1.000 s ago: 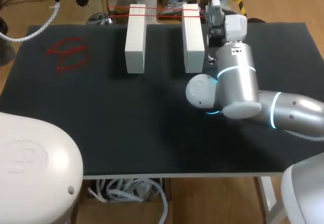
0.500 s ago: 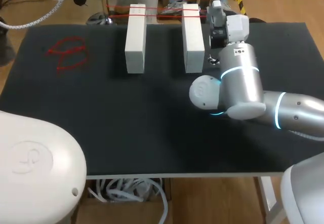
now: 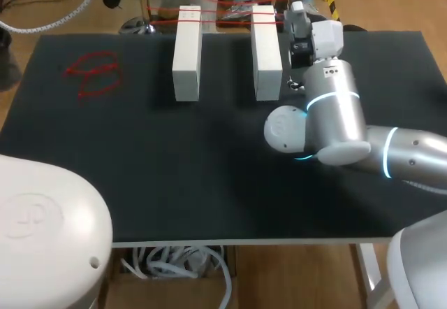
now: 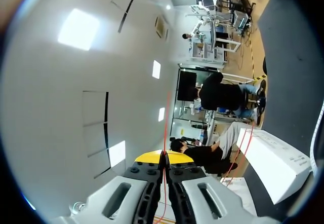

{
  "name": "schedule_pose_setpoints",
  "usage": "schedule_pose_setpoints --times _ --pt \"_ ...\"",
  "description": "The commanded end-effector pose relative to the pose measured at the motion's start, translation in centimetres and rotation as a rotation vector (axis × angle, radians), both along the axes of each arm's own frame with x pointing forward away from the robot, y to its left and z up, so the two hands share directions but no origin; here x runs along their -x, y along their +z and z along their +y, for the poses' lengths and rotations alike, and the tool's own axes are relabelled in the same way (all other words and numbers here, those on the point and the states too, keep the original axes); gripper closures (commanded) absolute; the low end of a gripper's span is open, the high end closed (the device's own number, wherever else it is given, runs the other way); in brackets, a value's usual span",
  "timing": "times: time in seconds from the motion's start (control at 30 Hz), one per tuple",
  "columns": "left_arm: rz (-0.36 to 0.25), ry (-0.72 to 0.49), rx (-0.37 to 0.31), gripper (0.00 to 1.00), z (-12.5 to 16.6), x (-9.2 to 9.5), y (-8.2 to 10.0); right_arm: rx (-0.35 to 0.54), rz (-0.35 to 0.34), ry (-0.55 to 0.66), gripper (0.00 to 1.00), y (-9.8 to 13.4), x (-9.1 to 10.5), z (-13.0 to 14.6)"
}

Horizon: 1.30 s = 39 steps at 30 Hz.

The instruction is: Grab the tape and strap the tape.

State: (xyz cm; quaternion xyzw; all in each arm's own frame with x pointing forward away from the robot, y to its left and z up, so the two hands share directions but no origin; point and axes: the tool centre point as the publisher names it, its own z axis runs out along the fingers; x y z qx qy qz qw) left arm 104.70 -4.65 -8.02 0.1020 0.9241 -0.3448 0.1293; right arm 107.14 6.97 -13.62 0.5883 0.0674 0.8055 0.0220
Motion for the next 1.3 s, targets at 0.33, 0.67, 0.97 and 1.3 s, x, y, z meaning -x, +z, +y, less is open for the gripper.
schedule_pose_setpoints --times 0.33,0.67,0.97,1.3 --pt "0.040 -0.171 -0.451 1.00 -3.0 0.3 -0.7 0.027 0.008 0.016 1.00 0.0 -0.1 -0.1" --pt "0.140 -0.229 -0.903 1.00 -3.2 0.5 -1.2 0.036 0.002 0.016 1.00 0.0 0.2 -0.1" --pt "0.222 -0.251 -1.006 1.00 -2.9 0.7 -2.6 0.046 -0.007 0.017 1.00 0.1 0.4 -0.1" --pt "0.294 -0.278 -1.030 1.00 -3.5 1.5 -3.6 0.091 -0.044 0.018 1.00 0.2 0.6 -0.4"
